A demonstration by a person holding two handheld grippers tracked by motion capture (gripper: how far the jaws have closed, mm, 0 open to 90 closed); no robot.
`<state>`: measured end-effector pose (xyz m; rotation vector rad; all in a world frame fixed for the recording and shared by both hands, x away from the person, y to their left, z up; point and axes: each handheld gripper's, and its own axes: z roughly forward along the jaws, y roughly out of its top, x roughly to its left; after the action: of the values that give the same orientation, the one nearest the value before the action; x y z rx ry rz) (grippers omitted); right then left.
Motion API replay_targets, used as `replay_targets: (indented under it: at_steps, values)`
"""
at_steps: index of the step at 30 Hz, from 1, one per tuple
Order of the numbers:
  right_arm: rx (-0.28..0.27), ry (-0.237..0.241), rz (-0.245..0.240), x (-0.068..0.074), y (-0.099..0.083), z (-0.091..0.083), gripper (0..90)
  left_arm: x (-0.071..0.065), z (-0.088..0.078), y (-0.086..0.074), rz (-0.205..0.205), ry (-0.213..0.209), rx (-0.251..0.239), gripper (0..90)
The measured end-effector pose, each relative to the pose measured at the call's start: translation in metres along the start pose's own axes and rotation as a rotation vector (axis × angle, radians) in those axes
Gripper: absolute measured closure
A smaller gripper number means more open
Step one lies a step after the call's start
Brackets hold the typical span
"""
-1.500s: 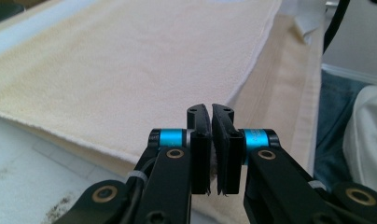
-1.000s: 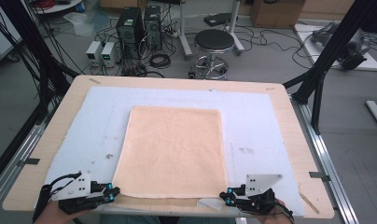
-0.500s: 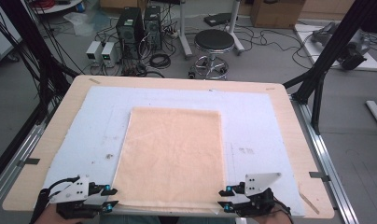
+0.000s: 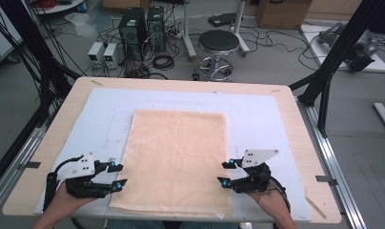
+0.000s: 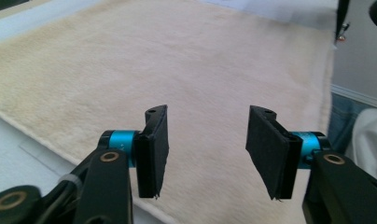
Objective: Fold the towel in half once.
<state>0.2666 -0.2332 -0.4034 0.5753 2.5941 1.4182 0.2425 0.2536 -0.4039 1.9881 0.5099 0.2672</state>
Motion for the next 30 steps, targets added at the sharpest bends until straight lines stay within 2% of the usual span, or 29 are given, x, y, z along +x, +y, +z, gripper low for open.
replay_targets:
  at_steps: [2, 6, 11, 16, 20, 24, 30]
  values:
    - [0.002, -0.017, 0.017, -0.005, 0.001, 0.001, 41.5, 0.005, 0.006, 0.004, -0.013, 0.0, 0.008, 42.7]
    - [-0.007, -0.044, 0.039, -0.017, 0.001, 0.005, 37.4, 0.012, 0.02, 0.011, -0.009, 0.012, 0.024, 39.3]
    - [-0.016, -0.065, 0.051, -0.027, 0.008, 0.009, 34.1, 0.016, 0.031, 0.016, -0.018, 0.031, 0.01, 36.3]
    - [-0.02, -0.08, 0.047, -0.033, 0.02, 0.011, 31.6, 0.022, 0.032, 0.018, -0.03, 0.055, -0.004, 35.7]
    - [-0.019, -0.083, 0.049, -0.037, 0.03, 0.014, 30.4, 0.028, 0.034, 0.023, -0.05, 0.052, -0.022, 37.8]
    - [-0.017, -0.09, 0.032, -0.042, 0.038, 0.019, 29.7, 0.031, 0.037, 0.03, -0.049, 0.066, -0.048, 37.4]
    - [-0.02, -0.091, 0.019, -0.043, 0.049, 0.025, 28.9, 0.033, 0.038, 0.032, -0.049, 0.071, -0.053, 36.4]
